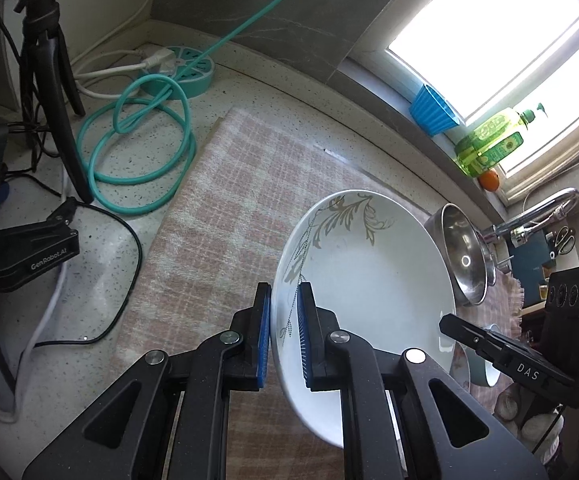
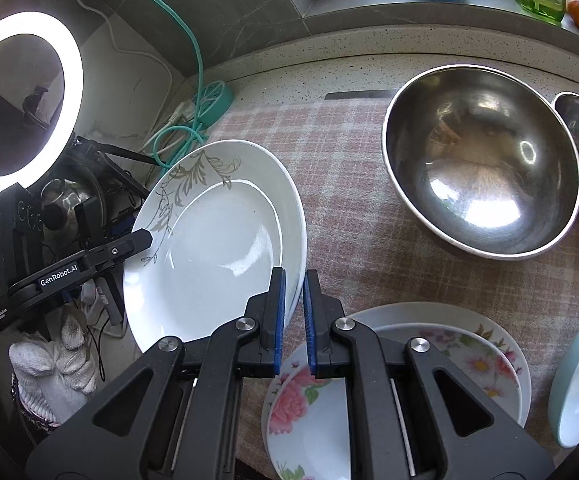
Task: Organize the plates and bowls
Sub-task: 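Lift the grey-leaf plate and carry it over the plate stack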
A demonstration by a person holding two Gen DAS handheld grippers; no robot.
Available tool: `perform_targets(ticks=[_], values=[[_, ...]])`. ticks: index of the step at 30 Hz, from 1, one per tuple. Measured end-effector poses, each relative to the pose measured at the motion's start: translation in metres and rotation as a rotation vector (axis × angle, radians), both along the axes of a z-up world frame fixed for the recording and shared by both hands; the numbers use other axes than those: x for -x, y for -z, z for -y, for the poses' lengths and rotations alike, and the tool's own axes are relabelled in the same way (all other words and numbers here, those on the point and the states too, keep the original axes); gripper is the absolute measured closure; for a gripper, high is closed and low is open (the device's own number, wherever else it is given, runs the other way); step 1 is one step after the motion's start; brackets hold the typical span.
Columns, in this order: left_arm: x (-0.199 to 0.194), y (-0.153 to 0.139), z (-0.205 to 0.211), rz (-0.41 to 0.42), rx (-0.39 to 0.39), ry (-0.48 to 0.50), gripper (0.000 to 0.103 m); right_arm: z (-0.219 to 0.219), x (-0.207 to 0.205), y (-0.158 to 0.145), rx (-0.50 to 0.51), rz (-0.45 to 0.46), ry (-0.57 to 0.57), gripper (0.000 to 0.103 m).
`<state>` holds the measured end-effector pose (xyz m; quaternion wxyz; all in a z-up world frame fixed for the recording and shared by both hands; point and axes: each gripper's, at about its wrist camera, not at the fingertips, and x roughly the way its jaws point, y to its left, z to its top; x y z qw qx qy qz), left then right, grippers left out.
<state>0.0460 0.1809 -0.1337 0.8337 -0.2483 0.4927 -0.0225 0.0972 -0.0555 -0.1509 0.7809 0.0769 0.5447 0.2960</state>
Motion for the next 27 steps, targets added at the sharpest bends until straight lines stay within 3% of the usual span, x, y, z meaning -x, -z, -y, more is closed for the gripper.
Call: perform_targets(ticks=[12, 27], values=[[0.015, -0.002, 0.058, -0.014, 0.043, 0.129, 0.092, 0.070, 0.038, -0.015, 0.004, -0.003, 0.074, 0.094], [0.026, 0.010, 0.130, -0.072, 0.024, 0.292, 0.092, 0.145, 0.074, 0.005, 0.044, -0.057, 0.176, 0.094]])
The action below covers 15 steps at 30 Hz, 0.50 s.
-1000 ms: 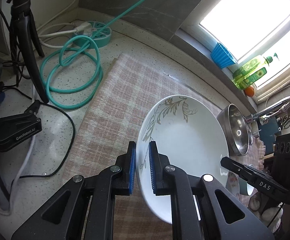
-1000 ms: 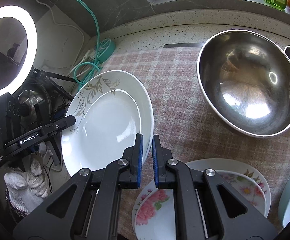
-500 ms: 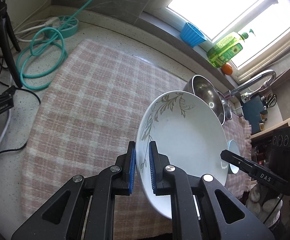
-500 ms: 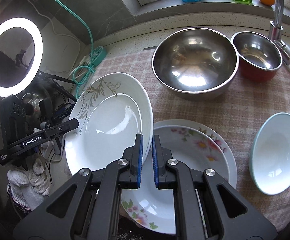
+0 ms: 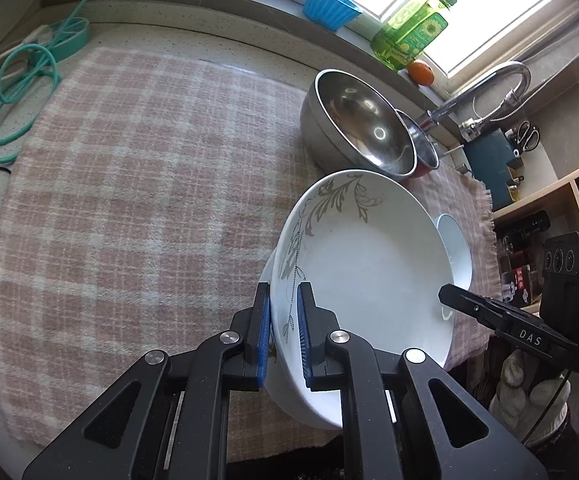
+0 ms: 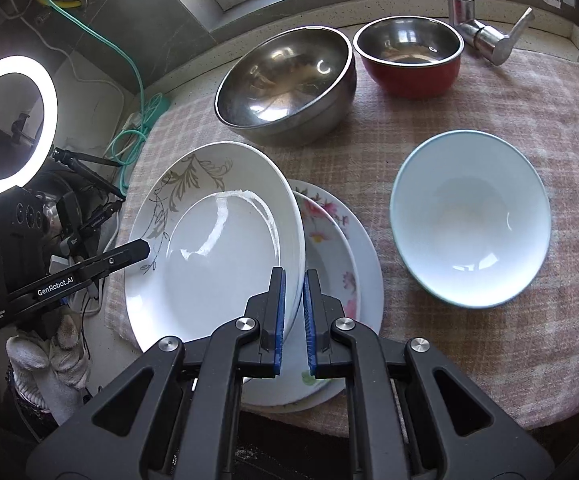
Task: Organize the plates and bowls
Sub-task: 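Lift the grey-leaf plate and carry it over the plate stack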
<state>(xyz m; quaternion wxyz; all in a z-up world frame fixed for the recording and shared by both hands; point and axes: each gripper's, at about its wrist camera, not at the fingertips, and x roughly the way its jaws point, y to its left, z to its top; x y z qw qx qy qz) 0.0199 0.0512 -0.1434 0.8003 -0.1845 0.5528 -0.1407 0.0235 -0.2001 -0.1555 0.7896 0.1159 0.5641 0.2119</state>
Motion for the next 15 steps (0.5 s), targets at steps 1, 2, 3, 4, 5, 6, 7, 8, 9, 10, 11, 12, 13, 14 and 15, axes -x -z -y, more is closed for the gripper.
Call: perform_targets(ticks=[1, 2, 3, 4, 5, 6, 7, 8, 9, 10, 11, 12, 13, 14, 15], values=[[0.001, 0.001, 0.003, -0.003, -0.006, 0.010, 0.092, 0.003, 0.003, 0.002, 0.005, -0.003, 0.003, 0.094], [0.001, 0.003, 0.006, -0.008, -0.009, 0.018, 0.092, 0.006, 0.005, 0.004, 0.009, -0.006, 0.006, 0.094], [0.002, 0.004, 0.009, -0.012, -0.011, 0.024, 0.092, 0.008, 0.006, 0.006, 0.012, -0.010, 0.010, 0.094], [0.002, 0.006, 0.011, -0.016, -0.015, 0.030, 0.092, 0.010, 0.008, 0.008, 0.014, -0.014, 0.013, 0.094], [0.002, 0.007, 0.013, -0.021, -0.019, 0.036, 0.092, 0.011, 0.009, 0.010, 0.015, -0.018, 0.017, 0.094], [0.003, 0.008, 0.015, -0.026, -0.020, 0.040, 0.092, 0.013, 0.010, 0.012, 0.017, -0.021, 0.020, 0.094], [0.003, 0.009, 0.016, -0.029, -0.022, 0.043, 0.092, 0.015, 0.011, 0.013, 0.021, -0.023, 0.021, 0.094], [0.003, 0.010, 0.018, -0.032, -0.026, 0.048, 0.092, 0.016, 0.012, 0.015, 0.027, -0.024, 0.022, 0.094], [0.004, 0.011, 0.019, -0.035, -0.030, 0.052, 0.092, 0.017, 0.013, 0.015, 0.031, -0.023, 0.022, 0.094], [0.004, 0.012, 0.020, -0.037, -0.034, 0.055, 0.092, 0.017, 0.013, 0.017, 0.033, -0.023, 0.021, 0.094], [0.004, 0.013, 0.021, -0.039, -0.037, 0.056, 0.092, 0.018, 0.014, 0.017, 0.035, -0.024, 0.021, 0.094], [0.003, 0.013, 0.023, -0.041, -0.040, 0.058, 0.092, 0.018, 0.015, 0.018, 0.035, -0.024, 0.021, 0.094], [0.004, 0.014, 0.023, -0.043, -0.043, 0.060, 0.092, 0.018, 0.015, 0.019, 0.037, -0.025, 0.021, 0.094], [0.004, 0.015, 0.024, -0.044, -0.044, 0.060, 0.092, 0.018, 0.016, 0.019, 0.042, -0.026, 0.019, 0.094], [0.004, 0.015, 0.024, -0.045, -0.045, 0.061, 0.092, 0.018, 0.016, 0.020, 0.047, -0.025, 0.018, 0.094]])
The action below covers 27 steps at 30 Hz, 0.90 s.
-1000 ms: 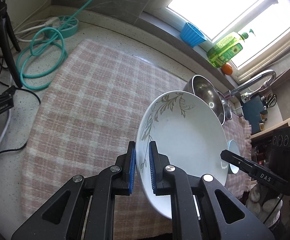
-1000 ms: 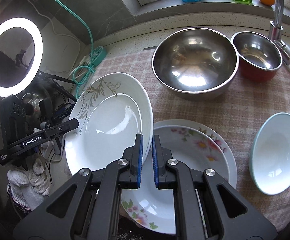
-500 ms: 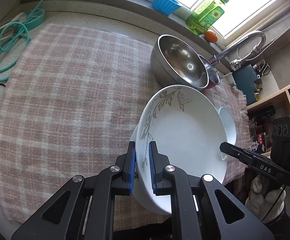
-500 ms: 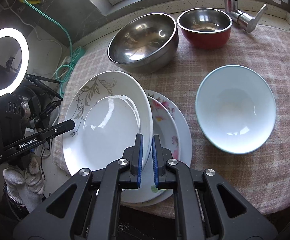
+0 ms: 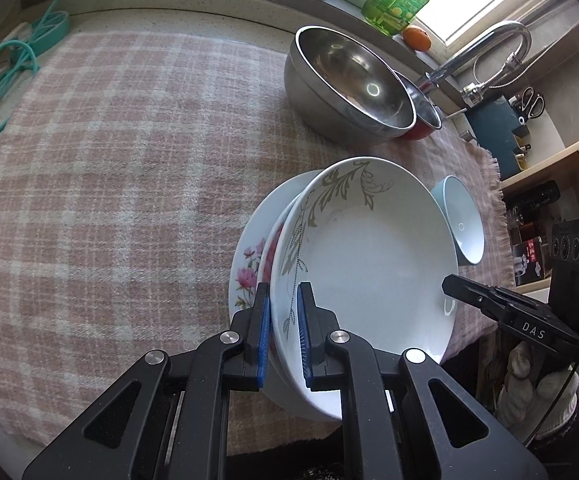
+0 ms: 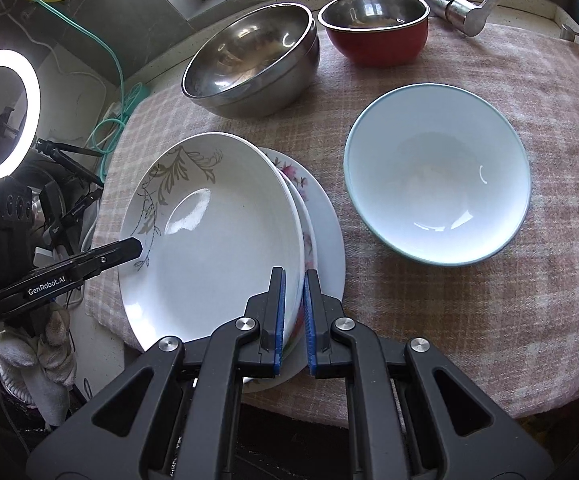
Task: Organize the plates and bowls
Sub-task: 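Lift the grey-leaf plate and carry it over the plate stack, then lower the grey-leaf plate onto the stack and open the grippers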
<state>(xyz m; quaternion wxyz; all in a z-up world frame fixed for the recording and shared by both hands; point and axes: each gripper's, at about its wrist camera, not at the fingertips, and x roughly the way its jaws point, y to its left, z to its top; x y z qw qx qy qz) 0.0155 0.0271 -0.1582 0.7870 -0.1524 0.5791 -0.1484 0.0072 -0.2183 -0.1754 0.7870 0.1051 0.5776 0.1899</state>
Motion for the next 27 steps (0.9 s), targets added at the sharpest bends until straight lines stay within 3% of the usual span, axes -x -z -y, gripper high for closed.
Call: perform_targets(ticks=[10, 27], values=[[0.0002, 0.0007, 0.0064, 0.002, -0.026, 0.012, 0.092, -0.0045, 0.0006, 0.0039, 0.029, -0.002, -0.013, 0.094], [-0.0023, 0.0006, 0.0093, -0.001, -0.038, 0.017, 0.092, -0.0096, 0.0001, 0.0039, 0.044, 0.005, -0.038, 0.085]])
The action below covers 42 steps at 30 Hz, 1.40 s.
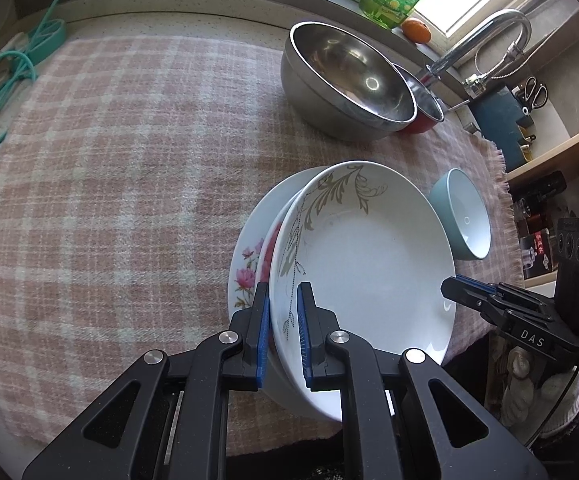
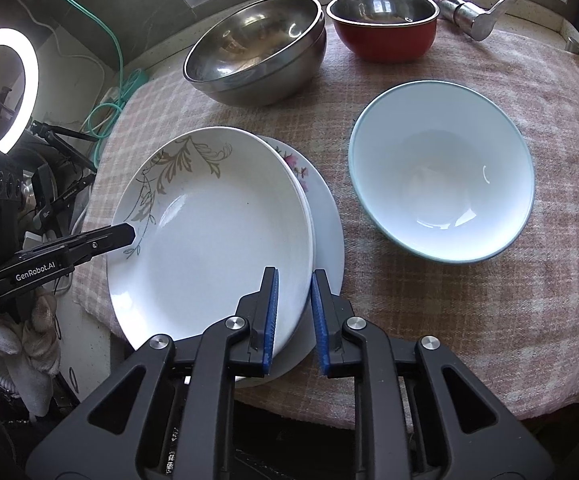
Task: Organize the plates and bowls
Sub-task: 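Lower the grey-leaf plate onto the stack and open the grippers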
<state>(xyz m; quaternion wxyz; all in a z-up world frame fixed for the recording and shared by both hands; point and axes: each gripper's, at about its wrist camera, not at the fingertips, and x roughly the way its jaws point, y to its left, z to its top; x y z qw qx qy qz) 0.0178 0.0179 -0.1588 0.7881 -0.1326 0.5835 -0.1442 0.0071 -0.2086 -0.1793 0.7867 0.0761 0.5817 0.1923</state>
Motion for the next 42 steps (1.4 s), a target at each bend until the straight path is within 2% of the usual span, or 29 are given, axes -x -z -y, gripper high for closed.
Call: perform_targets(ticks=[5, 10, 27, 37, 41, 42], values=[[0.000, 0.000, 0.000, -0.004, 0.000, 0.003, 0.091, 0.001, -0.001, -0.002, -0.004, 0.005, 0.003, 0.082], [-0.001, -0.004, -0.005, 0.003, -0.015, -0.005, 0.090, 0.004, -0.002, -0.005, -0.005, 0.015, 0.015, 0.070], [-0.004, -0.008, -0.016, 0.002, 0.012, -0.027, 0.088, 0.007, -0.006, -0.016, -0.032, 0.042, 0.034, 0.069], [-0.020, -0.023, -0.030, 0.048, 0.039, -0.084, 0.086, 0.013, -0.019, -0.038, -0.101, 0.101, 0.103, 0.069], [-0.031, -0.031, -0.035, 0.077, 0.056, -0.115, 0.077, 0.012, -0.029, -0.044, -0.124, 0.118, 0.125, 0.068], [-0.034, -0.033, -0.037, 0.083, 0.061, -0.123, 0.076, 0.013, -0.032, -0.045, -0.136, 0.119, 0.135, 0.062]])
